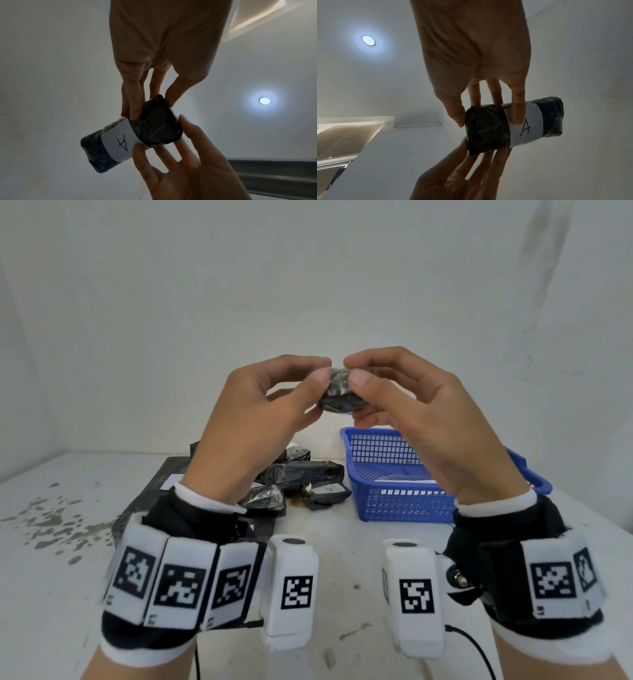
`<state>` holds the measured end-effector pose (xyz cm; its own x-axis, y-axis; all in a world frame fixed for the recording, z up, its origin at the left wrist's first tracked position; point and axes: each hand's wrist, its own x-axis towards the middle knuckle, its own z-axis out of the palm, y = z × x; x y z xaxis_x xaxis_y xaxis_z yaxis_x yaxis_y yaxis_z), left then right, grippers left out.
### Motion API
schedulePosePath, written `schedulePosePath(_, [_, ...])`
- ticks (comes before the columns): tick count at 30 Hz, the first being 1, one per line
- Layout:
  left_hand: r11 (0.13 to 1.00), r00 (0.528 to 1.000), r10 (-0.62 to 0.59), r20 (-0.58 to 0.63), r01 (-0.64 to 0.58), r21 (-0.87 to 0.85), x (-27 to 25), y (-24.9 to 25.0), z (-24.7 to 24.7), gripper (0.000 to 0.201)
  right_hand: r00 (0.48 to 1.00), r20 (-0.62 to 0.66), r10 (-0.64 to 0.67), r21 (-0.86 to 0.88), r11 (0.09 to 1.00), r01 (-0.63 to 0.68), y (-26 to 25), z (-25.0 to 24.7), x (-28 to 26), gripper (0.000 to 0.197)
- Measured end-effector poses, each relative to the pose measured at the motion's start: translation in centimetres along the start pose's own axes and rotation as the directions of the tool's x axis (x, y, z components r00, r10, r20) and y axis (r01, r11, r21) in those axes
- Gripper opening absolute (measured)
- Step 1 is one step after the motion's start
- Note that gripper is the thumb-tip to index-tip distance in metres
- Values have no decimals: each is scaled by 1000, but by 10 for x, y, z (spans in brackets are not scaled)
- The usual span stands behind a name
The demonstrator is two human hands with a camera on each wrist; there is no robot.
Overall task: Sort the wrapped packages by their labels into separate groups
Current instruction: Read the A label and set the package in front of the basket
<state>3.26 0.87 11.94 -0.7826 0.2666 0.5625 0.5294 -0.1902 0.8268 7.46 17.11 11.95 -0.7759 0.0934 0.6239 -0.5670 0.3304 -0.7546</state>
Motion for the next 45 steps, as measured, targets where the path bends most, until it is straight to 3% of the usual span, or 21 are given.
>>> schedulePosePath(6, [998, 998, -61, 13, 62, -31, 1, -1, 0, 19, 1000, 21, 7, -39, 999, -6, -1, -1, -2, 8])
schedulePosePath(10, [991, 990, -137, 19, 137, 6, 1, -4, 0, 11, 999, 52, -8, -14, 1000, 9, 0, 2, -1, 6])
schedulePosePath(12, [989, 989, -146, 4, 146, 19, 1, -4, 0, 11, 995, 91, -37, -16, 999, 39, 1, 2, -1, 21])
schedulePosePath(16, [990, 990, -133, -34, 134, 30, 2, -6, -2, 36, 992, 95, -80, -70, 994, 87, 3, -1, -2, 66])
schedulePosePath(19, [992, 992, -122, -37, 120, -41, 2, -5, -3, 42, 999, 52, 13, -62, 998, -10, 3, -2, -1, 77])
schedulePosePath(23, [997, 996, -80, -39, 79, -17, 2, -3, -5, 50, 992, 50, 119, -9, 993, -119, 5, 1, 1, 72])
schedulePosePath(33, [997, 999, -23, -40, 26, 72, 1, -4, -3, 34, 994, 31, 109, -67, 992, -107, 7, 2, 2, 42])
schedulePosePath(39, [994, 999, -15, -45, 20, 111, 1, -5, -3, 31, 993, 29, 116, -79, 990, -114, 7, 4, 2, 51])
schedulePosePath(45, [991, 999, -18, -49, 25, 132, 1, -4, -3, 25, 993, 18, 121, -125, 985, -118, 6, 0, 2, 43])
